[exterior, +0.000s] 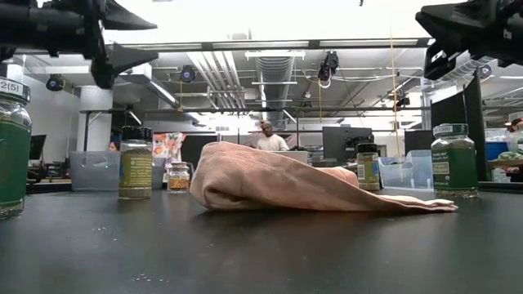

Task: Sort spices by type
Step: Put the right green spice bottle into the white bin

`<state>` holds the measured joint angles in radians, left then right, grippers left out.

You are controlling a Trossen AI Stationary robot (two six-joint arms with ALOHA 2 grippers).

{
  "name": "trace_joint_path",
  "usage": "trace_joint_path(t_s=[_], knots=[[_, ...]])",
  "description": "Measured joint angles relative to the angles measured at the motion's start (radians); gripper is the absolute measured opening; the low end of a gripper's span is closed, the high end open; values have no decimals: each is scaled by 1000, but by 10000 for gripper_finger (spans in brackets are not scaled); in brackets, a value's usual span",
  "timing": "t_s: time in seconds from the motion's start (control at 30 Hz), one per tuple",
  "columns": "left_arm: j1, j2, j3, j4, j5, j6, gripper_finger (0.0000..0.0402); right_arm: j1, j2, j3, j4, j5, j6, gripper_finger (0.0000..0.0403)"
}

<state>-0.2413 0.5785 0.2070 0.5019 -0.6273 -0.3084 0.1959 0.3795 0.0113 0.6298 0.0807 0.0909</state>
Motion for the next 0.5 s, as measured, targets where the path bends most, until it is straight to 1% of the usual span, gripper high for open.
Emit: trace_joint_path(t_s=[0.2, 0.3, 0.4, 0.47, 0.5], knots=[[-1, 133, 111, -1, 16, 34, 269, 16, 102, 28, 3, 0, 51, 28], [-1, 196, 163, -42, 14, 38, 269, 16, 160, 67, -6, -1, 71, 29], [0, 253, 225, -154, -11, 38, 269, 15, 212, 154, -140, 0, 85, 28], [1, 289, 279, -250, -34, 37, 269, 11, 242, 242, -309, 34, 136, 28], [1, 308, 309, -300, -49, 34, 269, 9, 257, 293, -426, 75, 177, 28]])
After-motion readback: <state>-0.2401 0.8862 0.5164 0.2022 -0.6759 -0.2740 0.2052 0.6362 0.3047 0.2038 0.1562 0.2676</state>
